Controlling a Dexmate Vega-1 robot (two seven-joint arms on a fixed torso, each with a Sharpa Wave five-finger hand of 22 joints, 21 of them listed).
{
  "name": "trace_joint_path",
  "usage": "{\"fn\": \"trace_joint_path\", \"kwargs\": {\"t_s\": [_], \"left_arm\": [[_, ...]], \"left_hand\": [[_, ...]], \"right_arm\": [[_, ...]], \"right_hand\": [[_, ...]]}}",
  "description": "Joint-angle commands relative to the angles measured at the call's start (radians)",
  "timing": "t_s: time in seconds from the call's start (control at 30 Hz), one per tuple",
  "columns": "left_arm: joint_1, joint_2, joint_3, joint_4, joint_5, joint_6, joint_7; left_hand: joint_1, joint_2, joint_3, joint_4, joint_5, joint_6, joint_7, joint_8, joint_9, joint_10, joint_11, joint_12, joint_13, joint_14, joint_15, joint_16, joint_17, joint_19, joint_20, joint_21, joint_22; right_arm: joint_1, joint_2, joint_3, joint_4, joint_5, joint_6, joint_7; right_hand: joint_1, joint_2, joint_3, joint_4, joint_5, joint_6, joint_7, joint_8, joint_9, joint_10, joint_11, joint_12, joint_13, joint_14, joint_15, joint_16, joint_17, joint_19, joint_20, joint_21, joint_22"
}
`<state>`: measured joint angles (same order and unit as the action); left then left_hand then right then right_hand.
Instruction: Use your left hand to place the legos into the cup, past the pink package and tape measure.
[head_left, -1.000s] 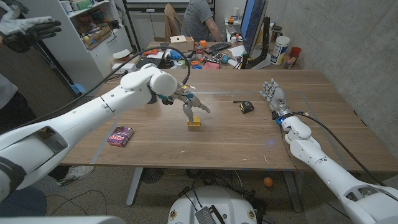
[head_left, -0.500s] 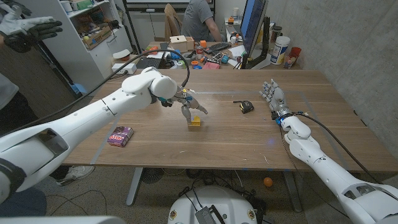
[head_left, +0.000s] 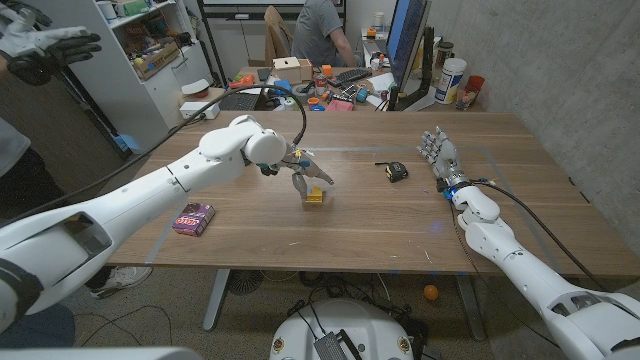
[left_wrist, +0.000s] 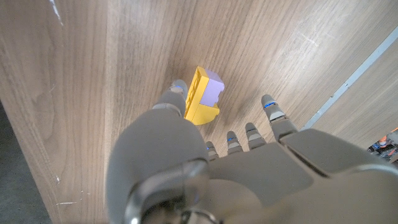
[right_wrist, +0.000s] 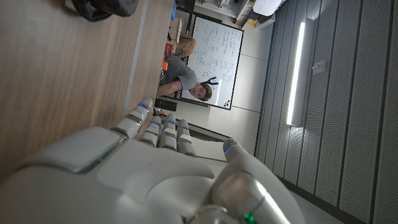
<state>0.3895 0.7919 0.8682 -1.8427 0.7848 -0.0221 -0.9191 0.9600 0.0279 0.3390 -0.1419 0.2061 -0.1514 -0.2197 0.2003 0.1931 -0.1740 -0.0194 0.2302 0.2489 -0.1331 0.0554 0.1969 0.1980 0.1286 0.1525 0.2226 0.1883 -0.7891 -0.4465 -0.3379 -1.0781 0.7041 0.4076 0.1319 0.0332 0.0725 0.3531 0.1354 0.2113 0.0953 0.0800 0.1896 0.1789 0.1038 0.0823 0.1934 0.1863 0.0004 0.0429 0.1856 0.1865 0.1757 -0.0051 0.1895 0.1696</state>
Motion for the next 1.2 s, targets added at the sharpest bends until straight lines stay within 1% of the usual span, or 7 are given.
{"fn": "trace_joint_path", "kwargs": {"t_s": [0.03,0.4,0.57,0.83,0.97,1.03,1.2], "left_arm": [[0.025,-0.012,0.004,-0.01,0.059,-0.012,0.026],[0.042,-0.024,0.006,-0.003,0.064,-0.021,0.02],[0.053,-0.021,0.0,-0.007,0.069,-0.02,0.037],[0.055,-0.024,-0.003,-0.009,0.072,-0.023,0.04],[0.064,-0.021,-0.009,-0.014,0.072,-0.023,0.057],[0.068,-0.018,-0.012,-0.015,0.071,-0.023,0.063],[0.089,-0.011,-0.022,-0.024,0.072,-0.021,0.101]], "left_hand": [[0.008,0.009,-0.002,0.0,-0.005,0.006,-0.001,0.011,0.005,-0.058,0.006,0.013,0.005,0.005,0.001,0.01,0.003,0.009,-0.003,0.008,0.005],[0.013,0.021,-0.004,0.001,-0.009,0.013,-0.001,0.015,0.006,-0.054,0.011,0.02,0.01,0.009,0.003,0.011,0.007,0.018,-0.007,0.011,0.007],[0.018,0.026,-0.012,0.0,-0.015,0.032,0.0,0.024,0.009,-0.005,0.007,0.049,0.019,0.046,-0.002,0.023,0.012,0.049,-0.008,0.023,0.008],[0.056,0.048,-0.023,-0.011,-0.018,0.142,0.002,0.065,0.016,0.118,-0.014,0.132,0.05,0.177,-0.042,0.07,0.036,0.156,-0.041,0.062,0.012],[0.101,0.063,-0.037,-0.019,-0.021,0.23,0.002,0.095,0.018,0.202,-0.026,0.206,0.087,0.306,-0.088,0.137,0.083,0.271,-0.08,0.109,0.017],[0.114,0.062,-0.041,-0.022,-0.022,0.248,0.001,0.101,0.019,0.204,-0.028,0.216,0.095,0.328,-0.098,0.152,0.096,0.3,-0.085,0.121,0.018],[0.191,0.053,-0.064,-0.026,-0.025,0.378,0.002,0.145,0.02,0.259,-0.035,0.28,0.131,0.409,-0.132,0.218,0.163,0.453,-0.155,0.191,0.02]], "right_arm": [[0.006,0.0,0.006,0.019,0.01,0.007,0.019],[0.022,0.002,0.008,0.039,0.014,0.008,0.037],[0.027,0.001,0.008,0.046,0.015,0.007,0.041],[0.03,0.004,0.012,0.057,0.02,0.01,0.045],[0.027,0.001,0.016,0.053,0.02,0.013,0.042],[0.026,0.0,0.016,0.051,0.019,0.013,0.039],[0.023,-0.003,0.018,0.044,0.02,0.012,0.04]], "right_hand": [[0.003,-0.005,-0.005,0.001,0.007,0.007,0.001,0.003,0.003,0.013,-0.001,0.005,0.003,0.008,0.008,0.009,-0.001,0.005,0.008,0.009,0.005],[0.002,-0.007,-0.008,0.001,0.008,0.009,0.001,0.003,0.003,0.016,0.0,0.005,0.003,0.014,0.01,0.011,-0.001,0.007,0.01,0.01,0.005],[0.002,-0.008,-0.009,0.001,0.008,0.009,0.001,0.003,0.003,0.016,0.001,0.005,0.003,0.014,0.013,0.01,-0.001,0.007,0.012,0.01,0.005],[0.001,-0.008,-0.01,0.001,0.009,0.009,0.0,0.003,0.003,0.017,0.001,0.005,0.003,0.017,0.015,0.011,-0.001,0.007,0.013,0.009,0.005],[0.002,-0.009,-0.011,0.0,0.009,0.008,0.0,0.002,0.003,0.016,-0.001,0.004,0.003,0.016,0.016,0.01,-0.001,0.006,0.013,0.009,0.005],[0.002,-0.009,-0.011,0.0,0.009,0.008,0.0,0.002,0.003,0.016,-0.001,0.004,0.003,0.017,0.017,0.01,-0.001,0.007,0.014,0.009,0.005],[0.002,-0.01,-0.012,0.0,0.009,0.007,0.0,0.001,0.003,0.016,0.001,0.004,0.003,0.017,0.019,0.01,-0.001,0.006,0.014,0.009,0.005]]}}
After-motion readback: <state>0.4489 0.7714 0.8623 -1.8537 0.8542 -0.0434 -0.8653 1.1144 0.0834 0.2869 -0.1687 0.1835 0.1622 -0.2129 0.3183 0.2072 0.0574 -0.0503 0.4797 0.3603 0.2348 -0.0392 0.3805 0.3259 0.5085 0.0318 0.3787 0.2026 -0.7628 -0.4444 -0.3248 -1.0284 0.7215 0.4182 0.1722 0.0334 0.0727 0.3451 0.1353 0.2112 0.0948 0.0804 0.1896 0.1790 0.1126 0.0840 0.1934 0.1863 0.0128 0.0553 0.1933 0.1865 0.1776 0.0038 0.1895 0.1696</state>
